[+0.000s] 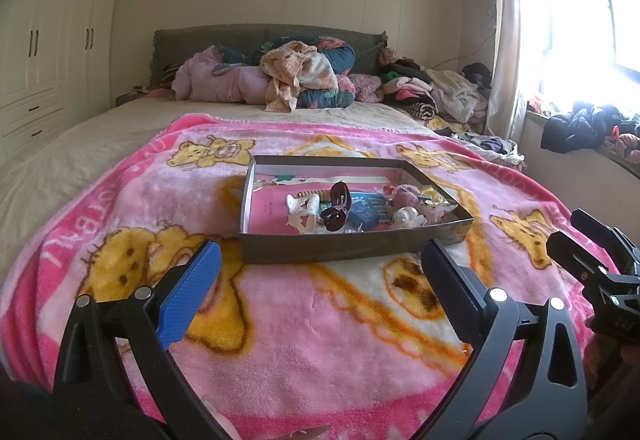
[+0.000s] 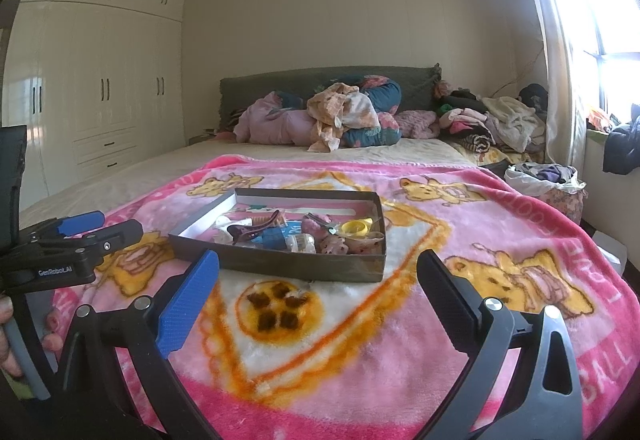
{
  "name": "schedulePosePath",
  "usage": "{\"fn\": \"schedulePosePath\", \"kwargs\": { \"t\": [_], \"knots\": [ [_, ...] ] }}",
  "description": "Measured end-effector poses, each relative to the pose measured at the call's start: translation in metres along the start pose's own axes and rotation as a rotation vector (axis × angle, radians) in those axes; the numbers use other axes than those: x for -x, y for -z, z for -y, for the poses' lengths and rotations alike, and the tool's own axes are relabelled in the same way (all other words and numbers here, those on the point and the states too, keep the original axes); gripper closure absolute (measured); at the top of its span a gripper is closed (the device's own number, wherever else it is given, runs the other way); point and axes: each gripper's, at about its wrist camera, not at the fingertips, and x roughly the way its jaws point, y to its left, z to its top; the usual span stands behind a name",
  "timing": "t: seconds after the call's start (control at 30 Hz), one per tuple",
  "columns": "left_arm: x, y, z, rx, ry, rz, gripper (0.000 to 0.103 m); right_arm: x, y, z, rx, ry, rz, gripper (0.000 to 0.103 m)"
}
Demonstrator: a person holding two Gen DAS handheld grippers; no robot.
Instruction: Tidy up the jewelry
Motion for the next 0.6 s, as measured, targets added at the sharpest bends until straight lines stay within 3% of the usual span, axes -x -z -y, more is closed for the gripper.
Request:
{"fn": "schedulePosePath", "kwargs": {
  "t": [0.6],
  "knots": [
    [-0.0001,0.0003,0.0004,0.004,0.003,-0.004,0.011,0.0018,0.0006,0.0001,0.002,0.011,0.002,0.006]
  ]
}}
